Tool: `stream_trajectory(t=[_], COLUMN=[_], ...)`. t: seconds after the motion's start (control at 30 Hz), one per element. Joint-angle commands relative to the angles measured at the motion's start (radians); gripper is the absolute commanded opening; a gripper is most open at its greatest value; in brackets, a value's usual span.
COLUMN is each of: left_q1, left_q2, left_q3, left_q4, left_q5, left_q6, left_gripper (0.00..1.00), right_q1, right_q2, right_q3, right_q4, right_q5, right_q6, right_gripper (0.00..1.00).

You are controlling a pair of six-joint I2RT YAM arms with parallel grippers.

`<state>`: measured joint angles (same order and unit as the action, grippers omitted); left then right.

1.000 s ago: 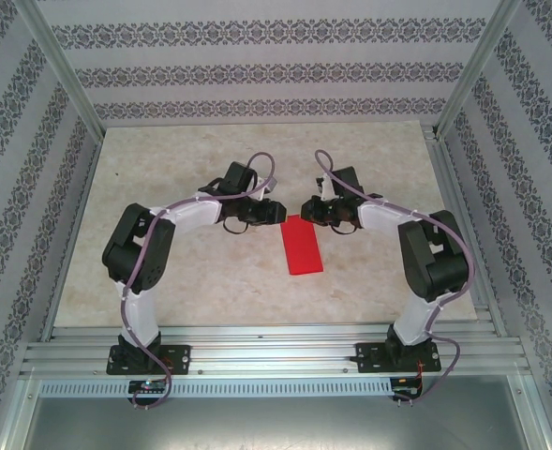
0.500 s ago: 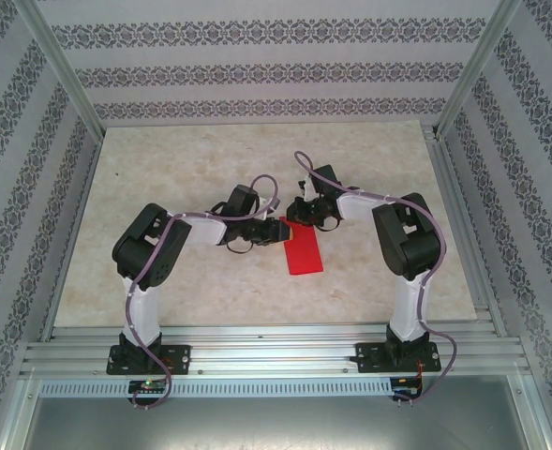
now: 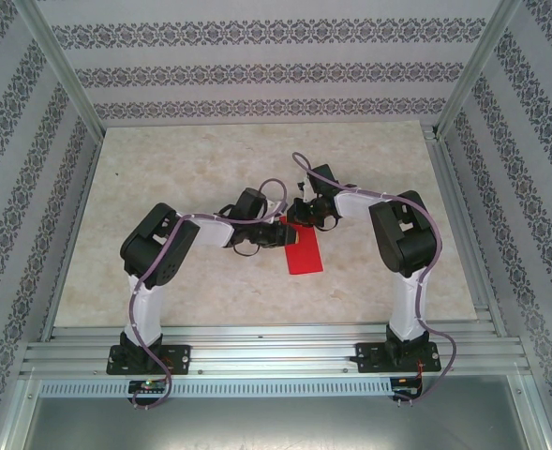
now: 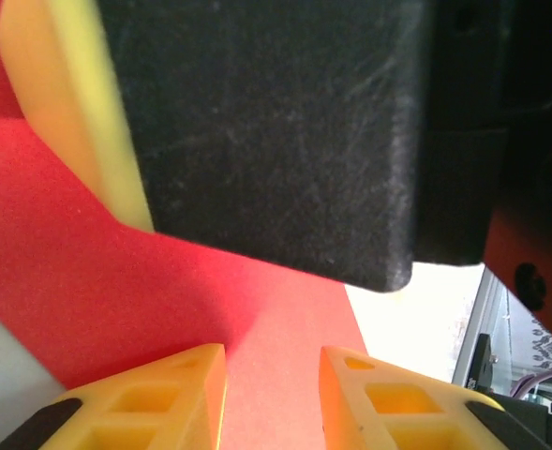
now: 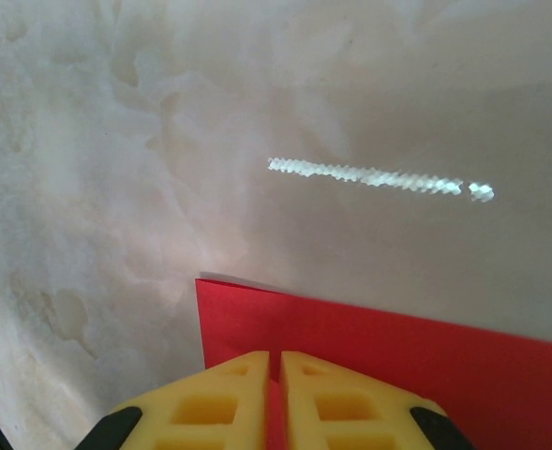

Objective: Fold a paper plane with a square sheet of paper (fold left side to right side)
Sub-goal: Hold the square sheet of paper at the center of the table, then first fold the square sheet of paper in half at the center of the table.

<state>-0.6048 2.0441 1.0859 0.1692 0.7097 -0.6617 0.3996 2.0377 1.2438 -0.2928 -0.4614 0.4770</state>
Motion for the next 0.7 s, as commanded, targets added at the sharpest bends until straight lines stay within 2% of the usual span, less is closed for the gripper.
stream_trajectory(t=[0.0,0.2,0.43,0.67], left_q1=[-0.033,-0.072,-0.129,-0.172], left_q2=[0.013,-0.011,-0.037,-0.075], left_q3=[0.003,-0.027,-0.029,-0.074], left_q4=[-0.126,-0.200,-0.335,-0.326], left_q5=[-0.024,-0.033,-0.110,-0.115], left_q6=[0.079,0.119,0.184,0.169], left_gripper=[0.33,0.33,0.34,0.34], right_q1=[0.014,0.015,0.015,0.013], right_q2=[0.029,0.033,0.034,0.039], right_q3=[-0.001,0.000,0.003,0.003], right_q4=[-0.055,-0.056,-0.066,-0.065], right_q5=[0.052,0.061,0.072,0.076], right_q6=[-0.015,-0.007,-0.008,-0.003], right_gripper=[0.13,0.12,0.12,0.12])
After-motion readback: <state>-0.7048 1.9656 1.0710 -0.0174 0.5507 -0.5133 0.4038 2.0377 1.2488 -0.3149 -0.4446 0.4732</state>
